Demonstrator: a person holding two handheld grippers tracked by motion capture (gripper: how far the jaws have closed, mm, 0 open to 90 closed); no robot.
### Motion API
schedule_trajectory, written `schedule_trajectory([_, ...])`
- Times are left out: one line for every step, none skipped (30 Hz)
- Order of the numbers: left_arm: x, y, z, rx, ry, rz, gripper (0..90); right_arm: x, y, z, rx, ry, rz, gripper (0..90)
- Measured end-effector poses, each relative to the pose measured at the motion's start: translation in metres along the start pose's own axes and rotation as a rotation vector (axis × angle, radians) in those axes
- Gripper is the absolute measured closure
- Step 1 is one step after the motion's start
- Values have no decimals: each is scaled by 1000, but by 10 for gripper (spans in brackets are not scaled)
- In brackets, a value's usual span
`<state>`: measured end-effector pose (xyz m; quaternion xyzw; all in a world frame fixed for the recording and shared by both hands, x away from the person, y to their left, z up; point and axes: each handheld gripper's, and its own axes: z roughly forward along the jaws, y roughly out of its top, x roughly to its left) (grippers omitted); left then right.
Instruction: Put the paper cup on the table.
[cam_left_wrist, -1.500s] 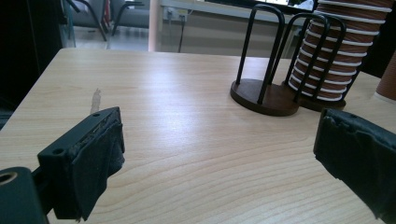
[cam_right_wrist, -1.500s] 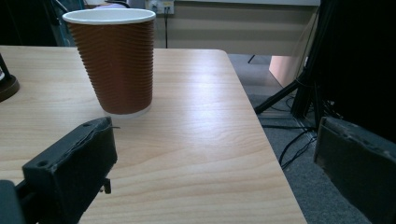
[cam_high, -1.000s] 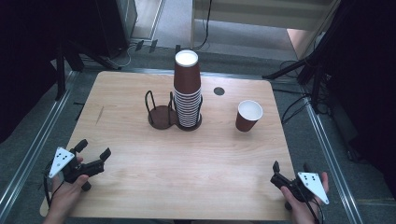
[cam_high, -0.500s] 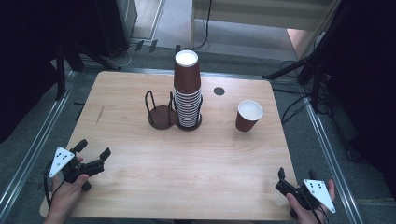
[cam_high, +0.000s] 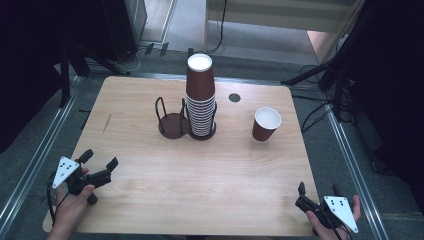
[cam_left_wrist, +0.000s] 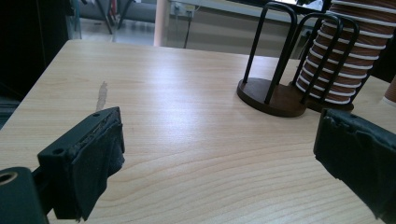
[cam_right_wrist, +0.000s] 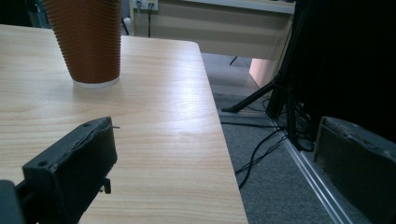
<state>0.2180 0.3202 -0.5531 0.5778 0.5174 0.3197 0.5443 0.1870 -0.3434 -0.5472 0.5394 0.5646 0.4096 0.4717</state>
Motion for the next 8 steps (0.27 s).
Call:
schedule_trajectory([0, 0, 0, -1, -1, -3, 26, 0, 0, 0, 3, -1, 11, 0])
schedule_trajectory([1, 0, 0, 3, -1, -5, 26, 0, 0, 0, 5, -2, 18, 0])
schedule_trajectory([1, 0, 0, 4, -2, -9, 26, 0, 0, 0, 5, -2, 21, 0])
schedule_trajectory([1, 0, 0, 6, -3, -12, 26, 0, 0, 0, 9, -2, 27, 0])
schedule_trajectory([1, 0, 0, 9, -2, -10, 26, 0, 0, 0, 13, -2, 28, 0])
schedule_trajectory([0, 0, 0, 9, 0, -10, 26, 0, 0, 0, 17, -2, 31, 0])
schedule_trajectory([0, 0, 0, 9, 1, -11, 26, 0, 0, 0, 18, -2, 30, 0])
schedule_trajectory([0, 0, 1, 10, 2, -11, 26, -1, 1, 1, 18, 0, 36, 0])
